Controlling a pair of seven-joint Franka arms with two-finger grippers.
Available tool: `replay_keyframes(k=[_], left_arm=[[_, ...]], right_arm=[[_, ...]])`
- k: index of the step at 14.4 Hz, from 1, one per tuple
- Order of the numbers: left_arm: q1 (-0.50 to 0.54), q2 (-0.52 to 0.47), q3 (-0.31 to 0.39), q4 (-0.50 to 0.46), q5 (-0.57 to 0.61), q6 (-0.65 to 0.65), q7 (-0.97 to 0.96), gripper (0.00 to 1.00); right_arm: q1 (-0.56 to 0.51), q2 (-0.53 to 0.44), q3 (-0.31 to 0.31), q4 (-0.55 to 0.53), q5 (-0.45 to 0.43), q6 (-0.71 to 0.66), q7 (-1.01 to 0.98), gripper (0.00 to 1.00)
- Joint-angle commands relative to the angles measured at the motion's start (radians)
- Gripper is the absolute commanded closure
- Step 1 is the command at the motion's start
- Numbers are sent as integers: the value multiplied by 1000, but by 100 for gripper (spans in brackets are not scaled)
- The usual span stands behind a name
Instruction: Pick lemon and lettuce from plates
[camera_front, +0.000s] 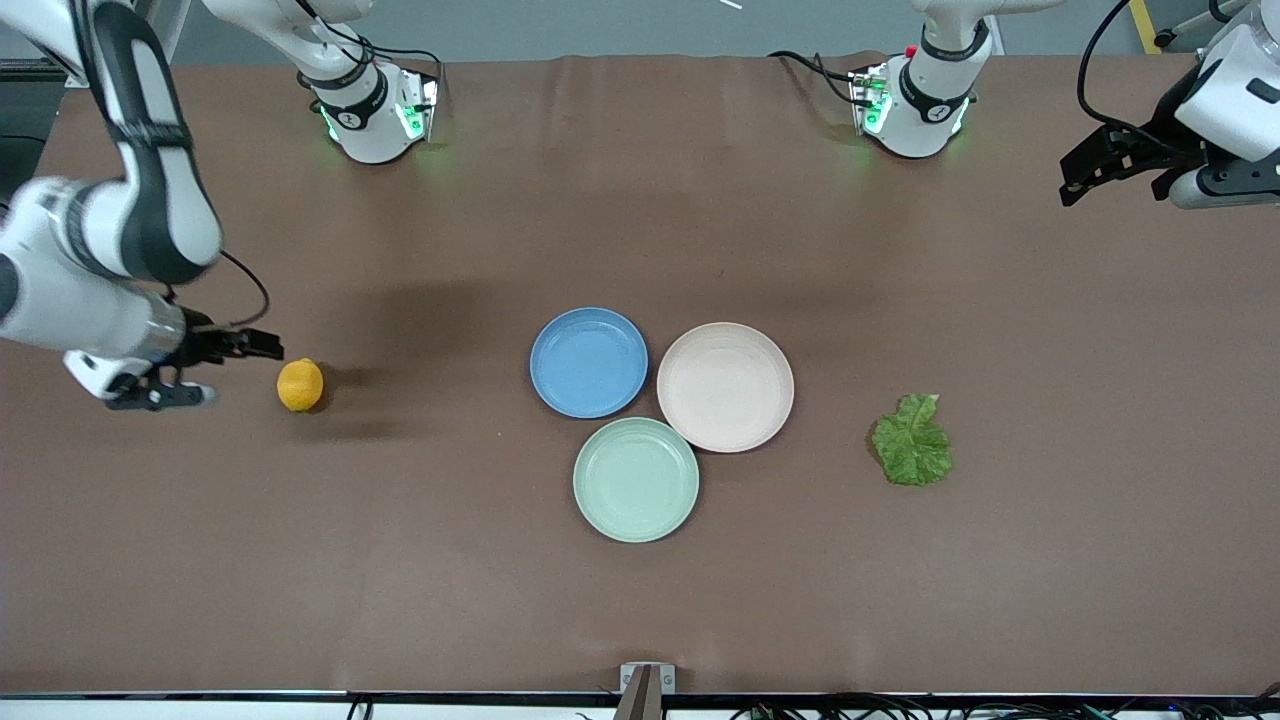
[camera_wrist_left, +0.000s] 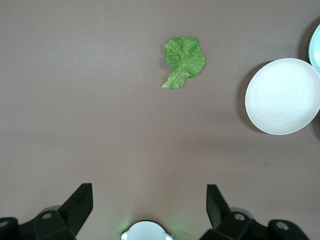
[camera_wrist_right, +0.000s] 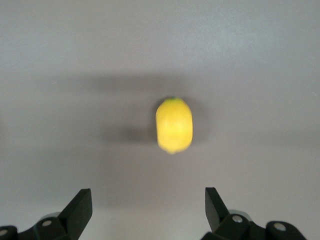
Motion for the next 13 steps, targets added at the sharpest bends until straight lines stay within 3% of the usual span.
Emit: replay_keyframes(k=[1,4,7,9,13], left_arm=[[1,-10,9,-1,-22,9,38,0],[2,-12,9,6,-29,6,70,0],[4,-12,10,6,-34,6,78,0],[5,-10,12,6,-34,6,76,0],[33,-17,12,13,-34,5,81,0]], right_arm=[[-5,-65,5,127,-8,-194,49,1],[-5,-62,6,312,-23,-352,82,1],[-11,-57,5,441,-40,-403,80,0],[-23,-53,2,504,-35,-404,72,0],[-32,-53,2,531,-38,-401,72,0]])
